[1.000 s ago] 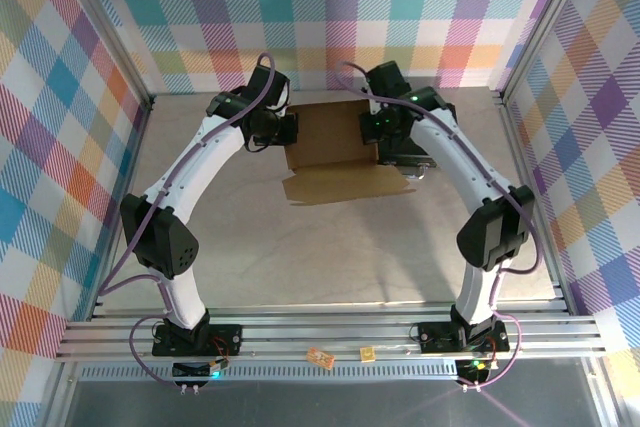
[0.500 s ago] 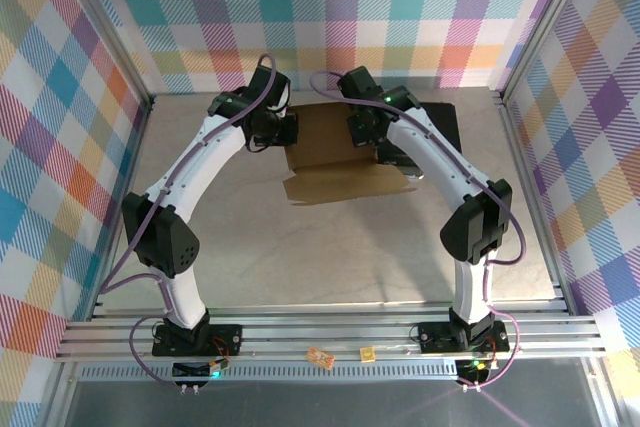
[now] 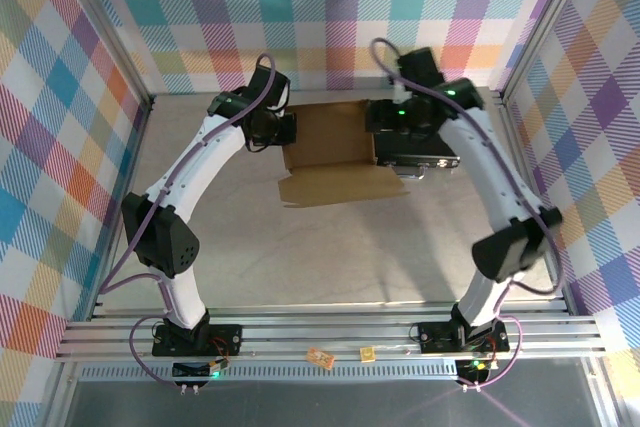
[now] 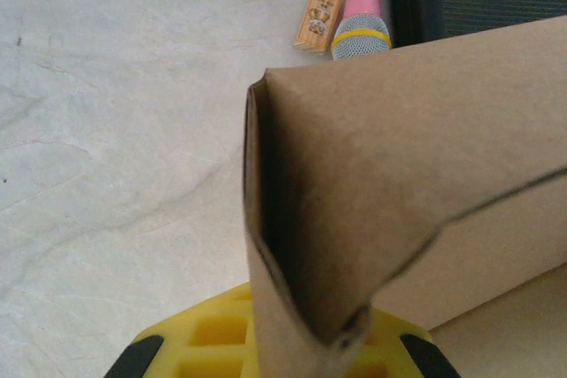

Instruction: Fold the paper box

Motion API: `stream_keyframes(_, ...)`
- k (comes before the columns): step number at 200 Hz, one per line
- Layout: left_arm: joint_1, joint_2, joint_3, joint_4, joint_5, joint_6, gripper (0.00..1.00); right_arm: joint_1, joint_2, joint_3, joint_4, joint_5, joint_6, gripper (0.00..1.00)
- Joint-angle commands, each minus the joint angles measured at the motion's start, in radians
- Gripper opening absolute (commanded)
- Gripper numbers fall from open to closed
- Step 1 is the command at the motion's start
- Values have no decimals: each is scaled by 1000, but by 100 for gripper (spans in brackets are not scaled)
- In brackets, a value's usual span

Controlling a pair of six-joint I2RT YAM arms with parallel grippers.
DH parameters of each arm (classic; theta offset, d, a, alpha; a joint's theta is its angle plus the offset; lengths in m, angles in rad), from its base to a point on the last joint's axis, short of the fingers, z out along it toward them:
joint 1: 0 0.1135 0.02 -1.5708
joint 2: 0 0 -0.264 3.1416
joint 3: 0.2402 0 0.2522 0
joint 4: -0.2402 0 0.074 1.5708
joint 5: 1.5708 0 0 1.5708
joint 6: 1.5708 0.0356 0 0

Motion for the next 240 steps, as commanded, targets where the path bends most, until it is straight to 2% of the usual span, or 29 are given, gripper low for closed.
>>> stream_keyframes(1,31,-19,-14,-2,15,-49,0,-103,-93,-120,48,-256,173,70)
stream_keyframes(31,73,1,-25,-48,-19,-141,0,-213,-228,-338,132,-381,364,69)
stream_keyframes(60,112,-31,-138,-24,-54,-305,0,-222,-317,-501,208,-445,609,68)
stream_keyframes(78,127,-68,-231,26,-61,-413,0,-179,-364,-585,286,-452,758,68)
stream_keyframes(104,139,-107,-340,100,-55,-551,0,-53,-417,-599,335,-293,877,70)
stream_keyframes(121,140,-111,-372,125,-45,-611,0,26,-412,-605,361,-249,955,70)
stream_keyframes(175,139,-92,-379,140,-15,-643,0,185,-228,-459,344,-211,971,71)
stream_keyframes(208,139,-109,-393,152,-15,-642,0,228,-150,-346,297,-180,911,71)
stream_keyframes(240,139,-116,-393,155,-12,-629,0,236,-122,-349,285,-165,895,69)
